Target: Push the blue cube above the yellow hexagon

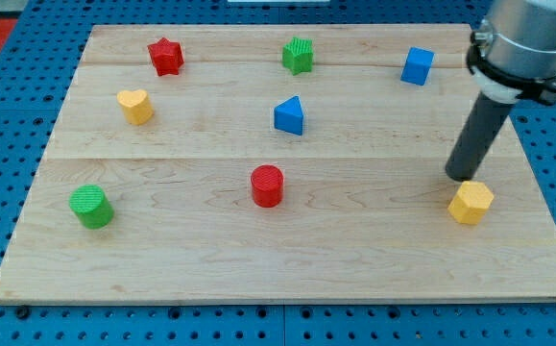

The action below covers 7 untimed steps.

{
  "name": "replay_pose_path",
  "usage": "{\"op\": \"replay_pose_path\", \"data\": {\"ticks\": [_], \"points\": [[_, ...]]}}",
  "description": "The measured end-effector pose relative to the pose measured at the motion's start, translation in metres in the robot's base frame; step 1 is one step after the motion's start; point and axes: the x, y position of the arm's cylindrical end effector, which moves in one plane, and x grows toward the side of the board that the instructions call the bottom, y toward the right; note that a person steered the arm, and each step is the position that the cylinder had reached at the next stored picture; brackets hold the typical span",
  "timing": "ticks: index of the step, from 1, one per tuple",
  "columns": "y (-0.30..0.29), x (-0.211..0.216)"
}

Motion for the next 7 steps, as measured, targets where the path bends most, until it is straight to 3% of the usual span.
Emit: {"op": "replay_pose_path", "data": {"ticks": [1,2,3,4,5,6,7], "points": [[0.001,0.017],[-0.049,0.051],[-0.04,0.016],[-0.005,-0.083],[0.085,-0.171],[0.078,-0.226],[0.002,-0.205]]}}
